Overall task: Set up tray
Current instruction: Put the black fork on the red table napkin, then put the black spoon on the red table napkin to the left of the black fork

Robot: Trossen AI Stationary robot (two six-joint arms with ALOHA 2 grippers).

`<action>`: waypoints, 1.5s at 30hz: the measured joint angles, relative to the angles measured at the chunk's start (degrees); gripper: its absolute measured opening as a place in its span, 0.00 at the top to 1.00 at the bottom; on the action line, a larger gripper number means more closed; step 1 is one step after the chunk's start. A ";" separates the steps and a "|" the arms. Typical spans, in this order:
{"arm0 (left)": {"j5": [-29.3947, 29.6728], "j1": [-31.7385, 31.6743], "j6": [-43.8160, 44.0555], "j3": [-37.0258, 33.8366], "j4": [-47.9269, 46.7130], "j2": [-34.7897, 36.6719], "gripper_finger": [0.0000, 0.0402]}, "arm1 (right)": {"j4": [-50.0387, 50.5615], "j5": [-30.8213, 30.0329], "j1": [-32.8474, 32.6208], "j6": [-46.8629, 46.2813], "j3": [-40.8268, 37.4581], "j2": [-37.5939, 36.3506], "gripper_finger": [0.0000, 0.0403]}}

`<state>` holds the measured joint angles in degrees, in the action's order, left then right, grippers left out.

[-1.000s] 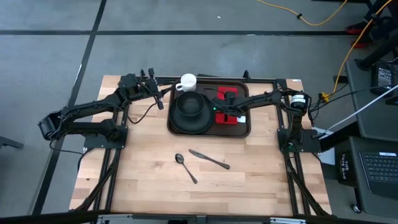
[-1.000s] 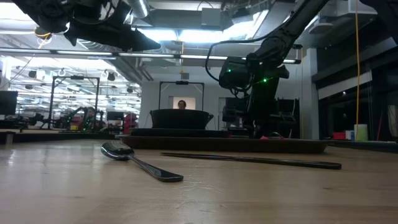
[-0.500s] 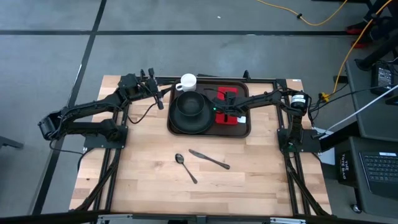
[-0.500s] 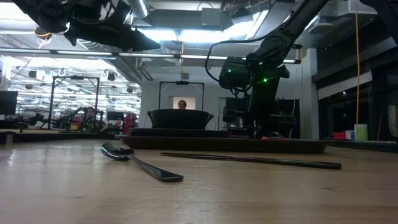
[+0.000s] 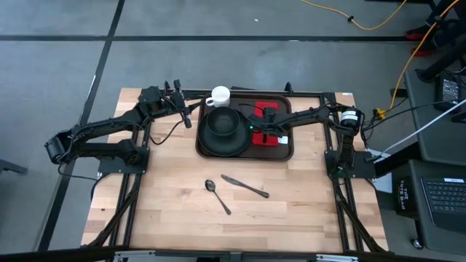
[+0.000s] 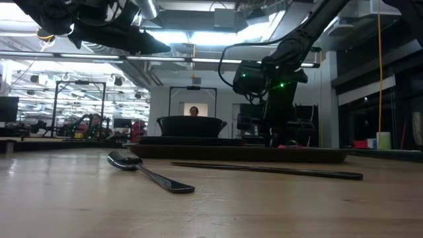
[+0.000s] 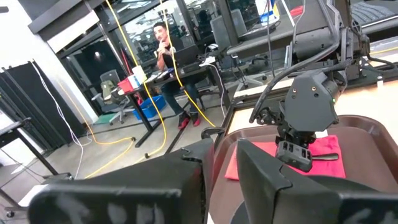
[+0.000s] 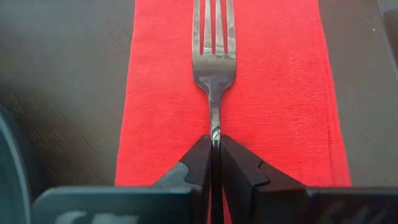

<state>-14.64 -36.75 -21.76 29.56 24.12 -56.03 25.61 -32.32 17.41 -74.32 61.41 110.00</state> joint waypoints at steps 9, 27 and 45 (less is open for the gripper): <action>0.01 0.00 0.00 0.00 0.00 0.00 0.84 | 0.00 -0.02 -0.02 0.50 0.00 0.00 0.90; 0.01 0.00 0.07 0.00 -0.33 0.00 0.85 | 0.00 -0.49 -0.02 0.87 0.00 0.00 0.90; 0.01 0.00 0.13 0.00 -0.35 0.00 0.85 | 0.00 -1.07 -0.02 1.29 -0.02 0.00 0.70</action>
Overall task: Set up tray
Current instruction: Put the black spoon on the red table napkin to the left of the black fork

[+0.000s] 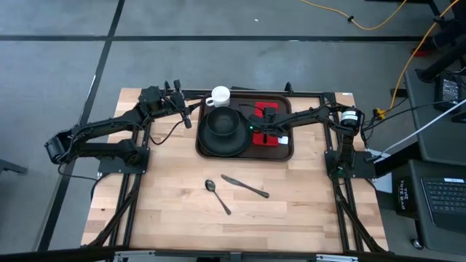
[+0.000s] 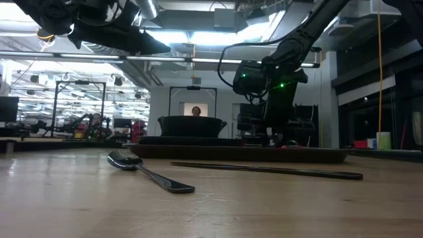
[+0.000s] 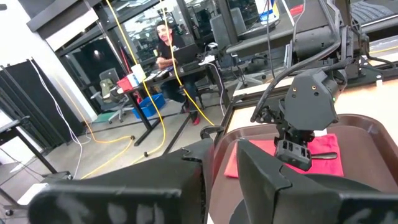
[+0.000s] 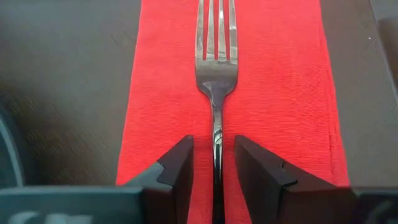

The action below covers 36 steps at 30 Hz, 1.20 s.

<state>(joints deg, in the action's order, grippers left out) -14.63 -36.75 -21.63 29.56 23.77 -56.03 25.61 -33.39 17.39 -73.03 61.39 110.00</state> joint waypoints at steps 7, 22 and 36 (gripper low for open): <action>-0.01 0.00 0.02 0.00 -0.03 0.00 0.84 | 0.63 0.01 0.00 0.91 -0.06 -0.67 0.70; -0.01 0.01 0.02 0.00 -0.03 0.00 0.84 | 0.90 -3.14 -0.57 14.75 -0.04 -10.74 0.69; -0.22 0.01 3.75 0.00 0.42 0.02 0.85 | 0.94 -3.12 -8.65 37.21 -0.03 -21.83 0.69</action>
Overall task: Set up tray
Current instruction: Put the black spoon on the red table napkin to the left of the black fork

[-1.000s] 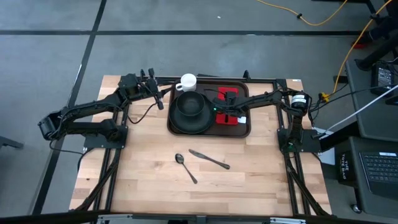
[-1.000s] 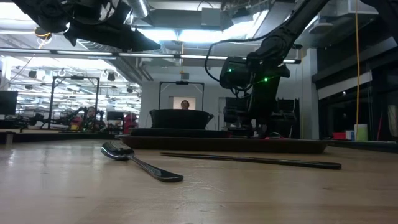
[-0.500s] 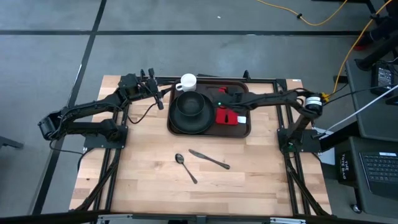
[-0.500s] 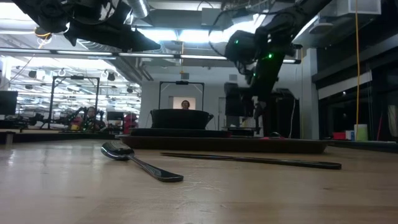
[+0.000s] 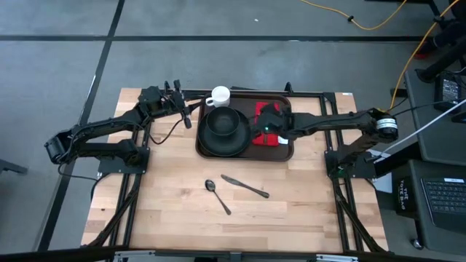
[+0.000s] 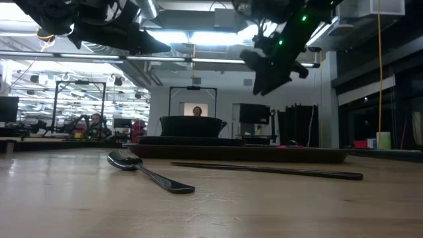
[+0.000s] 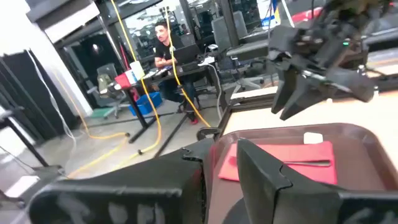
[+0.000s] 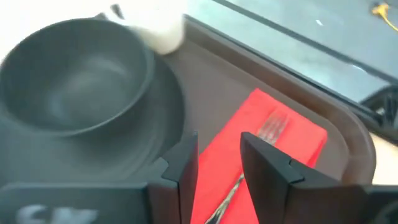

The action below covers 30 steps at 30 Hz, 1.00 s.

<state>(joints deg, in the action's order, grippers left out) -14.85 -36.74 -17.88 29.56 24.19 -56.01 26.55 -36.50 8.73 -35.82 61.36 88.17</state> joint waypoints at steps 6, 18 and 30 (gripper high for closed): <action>-0.37 0.99 1.57 0.00 -1.60 0.00 0.86 | -5.75 -2.05 -6.45 4.87 -4.67 -1.30 0.69; 2.51 10.58 2.22 0.22 -12.55 0.00 0.86 | -26.98 -2.68 -18.10 10.30 -14.44 -1.36 0.69; 11.92 25.83 3.67 4.26 -25.74 0.00 0.85 | -38.33 -8.44 -19.39 19.76 -16.93 -1.36 0.69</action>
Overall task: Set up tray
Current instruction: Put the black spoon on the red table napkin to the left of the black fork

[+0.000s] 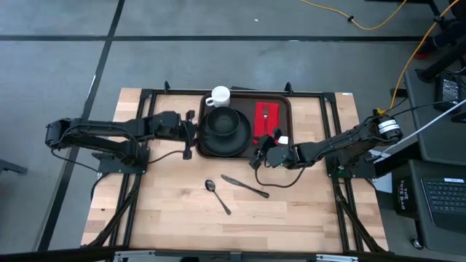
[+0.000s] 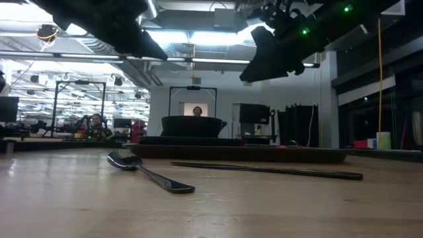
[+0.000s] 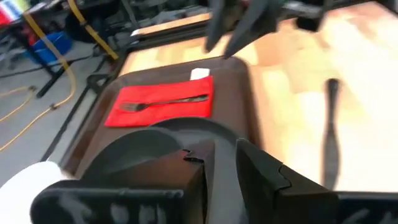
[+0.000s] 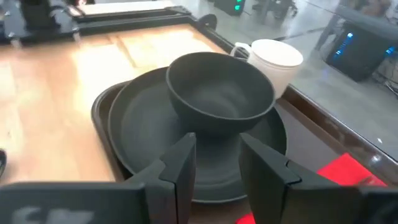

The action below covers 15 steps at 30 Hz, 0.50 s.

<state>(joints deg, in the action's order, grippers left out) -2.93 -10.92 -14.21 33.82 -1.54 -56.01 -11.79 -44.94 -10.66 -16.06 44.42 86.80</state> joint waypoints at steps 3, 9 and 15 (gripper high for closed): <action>1.42 3.33 1.26 0.00 0.07 0.00 0.83 | -0.20 2.28 0.00 1.73 0.00 0.00 0.69; 5.58 9.25 7.85 0.00 -0.99 0.00 0.78 | -0.62 4.97 0.00 1.43 0.00 0.27 0.69; 10.64 13.58 20.39 0.00 -4.83 0.00 0.72 | -0.59 6.23 -0.11 -0.13 0.00 1.77 0.69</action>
<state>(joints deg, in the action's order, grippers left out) 7.71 2.67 6.18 33.82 -6.37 -56.01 -12.37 -38.71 -10.76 -16.19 44.42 88.58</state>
